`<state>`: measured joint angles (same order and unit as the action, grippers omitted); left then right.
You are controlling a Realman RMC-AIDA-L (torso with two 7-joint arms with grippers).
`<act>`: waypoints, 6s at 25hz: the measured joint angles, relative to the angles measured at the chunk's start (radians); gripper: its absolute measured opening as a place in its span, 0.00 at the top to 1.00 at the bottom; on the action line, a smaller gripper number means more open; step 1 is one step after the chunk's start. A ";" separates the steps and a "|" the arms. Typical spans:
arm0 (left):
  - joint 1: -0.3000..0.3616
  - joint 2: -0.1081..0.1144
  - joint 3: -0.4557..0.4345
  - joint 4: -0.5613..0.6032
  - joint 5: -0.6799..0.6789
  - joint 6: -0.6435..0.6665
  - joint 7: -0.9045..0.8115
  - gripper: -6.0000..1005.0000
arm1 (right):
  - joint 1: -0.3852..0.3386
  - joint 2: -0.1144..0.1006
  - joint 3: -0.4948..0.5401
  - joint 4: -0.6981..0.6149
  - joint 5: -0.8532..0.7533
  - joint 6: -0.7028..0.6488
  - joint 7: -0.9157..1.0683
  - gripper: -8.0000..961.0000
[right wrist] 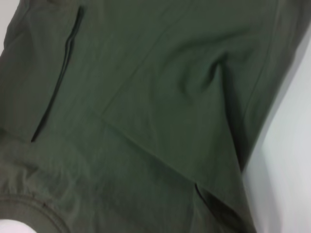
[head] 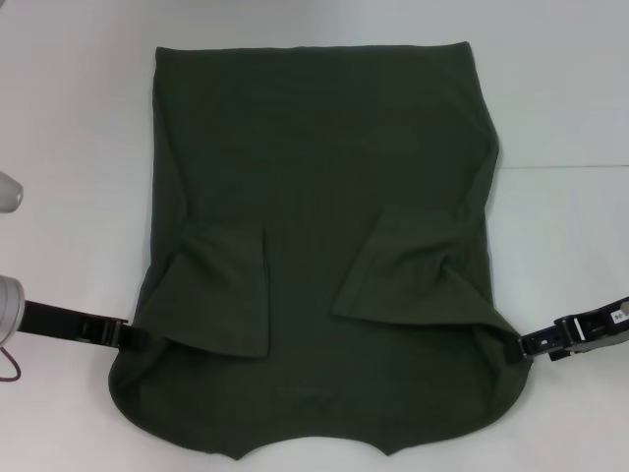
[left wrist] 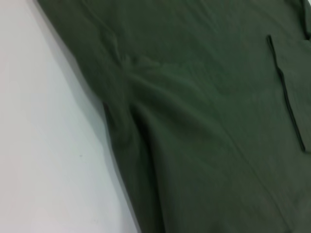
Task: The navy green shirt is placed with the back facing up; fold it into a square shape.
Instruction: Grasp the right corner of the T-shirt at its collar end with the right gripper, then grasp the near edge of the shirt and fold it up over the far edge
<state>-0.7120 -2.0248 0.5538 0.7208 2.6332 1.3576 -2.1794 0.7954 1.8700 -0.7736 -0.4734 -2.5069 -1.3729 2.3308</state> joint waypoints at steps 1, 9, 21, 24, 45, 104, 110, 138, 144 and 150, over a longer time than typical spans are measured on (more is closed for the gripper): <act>0.000 0.000 0.000 -0.001 0.000 0.000 0.001 0.97 | 0.002 0.003 -0.004 0.004 0.000 0.005 -0.002 0.03; 0.001 0.000 0.000 -0.002 -0.006 0.003 0.000 0.97 | 0.014 0.015 -0.014 0.023 -0.001 0.045 -0.011 0.03; 0.000 0.000 -0.008 -0.002 -0.010 0.003 -0.002 0.97 | 0.020 0.032 -0.019 0.033 -0.001 0.072 -0.022 0.03; 0.000 0.001 -0.016 -0.001 -0.010 0.004 -0.002 0.97 | 0.022 0.033 -0.034 0.037 -0.001 0.083 -0.017 0.03; -0.003 0.006 -0.025 0.000 -0.010 0.005 0.007 0.97 | 0.047 0.042 -0.037 0.052 0.001 0.078 -0.012 0.04; 0.081 0.049 -0.196 0.140 0.019 0.449 0.125 0.95 | -0.166 0.001 0.162 -0.084 0.088 -0.159 -0.245 0.93; 0.087 0.053 -0.198 0.159 0.067 0.553 0.164 0.95 | -0.213 -0.004 0.216 -0.085 0.089 -0.236 -0.308 0.93; -0.134 0.086 -0.218 -0.064 -0.329 -0.065 0.081 0.93 | -0.009 0.002 0.335 -0.046 0.341 0.223 -0.293 0.93; -0.149 0.069 -0.213 -0.129 -0.396 -0.263 0.123 0.92 | 0.024 0.022 0.332 0.008 0.399 0.391 -0.352 0.93; -0.162 0.041 -0.213 -0.206 -0.460 -0.443 0.210 0.92 | 0.059 0.052 0.326 0.063 0.451 0.544 -0.440 0.93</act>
<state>-0.8745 -1.9840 0.3409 0.5147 2.1731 0.9146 -1.9697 0.8542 1.9221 -0.4471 -0.4101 -2.0562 -0.8289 1.8910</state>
